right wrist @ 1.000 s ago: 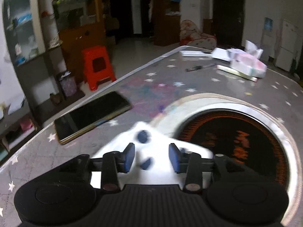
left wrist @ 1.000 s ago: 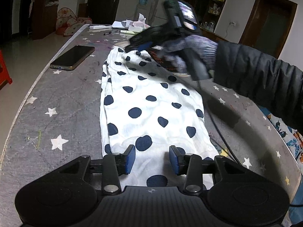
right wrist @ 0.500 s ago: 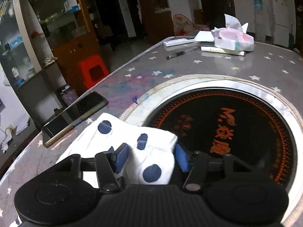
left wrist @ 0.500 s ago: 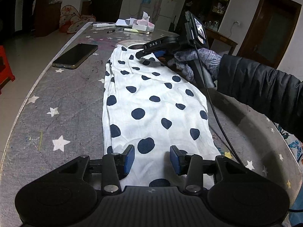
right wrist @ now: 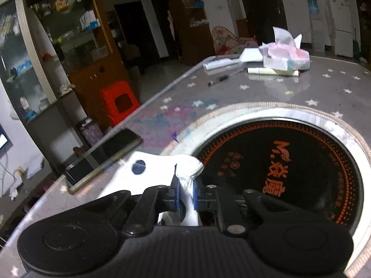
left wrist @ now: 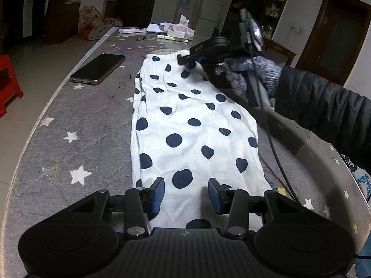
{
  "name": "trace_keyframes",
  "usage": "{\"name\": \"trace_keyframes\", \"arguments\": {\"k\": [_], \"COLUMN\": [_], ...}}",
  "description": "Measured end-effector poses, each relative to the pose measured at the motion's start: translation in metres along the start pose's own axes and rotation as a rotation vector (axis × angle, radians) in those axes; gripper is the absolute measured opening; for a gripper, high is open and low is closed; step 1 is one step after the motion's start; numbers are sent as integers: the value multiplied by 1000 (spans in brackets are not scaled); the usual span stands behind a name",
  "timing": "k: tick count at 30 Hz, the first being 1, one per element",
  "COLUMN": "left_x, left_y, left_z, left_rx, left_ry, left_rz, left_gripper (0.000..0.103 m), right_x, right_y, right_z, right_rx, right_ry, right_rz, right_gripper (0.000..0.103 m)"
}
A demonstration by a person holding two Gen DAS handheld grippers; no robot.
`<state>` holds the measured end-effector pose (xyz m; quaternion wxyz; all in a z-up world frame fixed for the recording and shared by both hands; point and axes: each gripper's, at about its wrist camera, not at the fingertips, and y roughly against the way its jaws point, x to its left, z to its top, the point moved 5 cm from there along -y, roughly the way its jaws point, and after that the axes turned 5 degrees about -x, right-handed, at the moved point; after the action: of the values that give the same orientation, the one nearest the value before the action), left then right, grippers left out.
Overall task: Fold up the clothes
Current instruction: 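Lift the waistband with the right gripper and fold it toward the leg ends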
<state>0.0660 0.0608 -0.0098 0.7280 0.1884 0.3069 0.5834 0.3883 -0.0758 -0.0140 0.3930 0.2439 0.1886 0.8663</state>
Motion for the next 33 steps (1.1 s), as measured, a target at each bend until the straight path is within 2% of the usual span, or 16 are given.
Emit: {"name": "trace_keyframes", "arguments": {"k": [8,14,16,21,25,29,33], "left_x": [10,17,17,18,20,22,25], "left_y": [19,43,53,71,82,90,96], "left_z": [-2,-15,-22,-39,-49,-52,-53], "left_rx": [-34,-42,-44,-42,-47,-61,-76], "left_ry": [17,35,37,54,66,75,79], "left_rz": [56,91,99,117,150,183,203], "left_gripper": [46,48,51,57,69,73,74], "right_x": [34,76,90,125,154,176,193], "right_y": [55,114,135,184,222,255,276], "right_z": [11,7,2,-25,-54,-89,-134], "right_rx": [-61,-93,-96,-78,-56,-28,-4], "right_ry": [30,65,85,129,178,216,318], "right_rz": [69,148,176,257,316,384,442], "right_gripper": [9,8,8,8,8,8,9]}}
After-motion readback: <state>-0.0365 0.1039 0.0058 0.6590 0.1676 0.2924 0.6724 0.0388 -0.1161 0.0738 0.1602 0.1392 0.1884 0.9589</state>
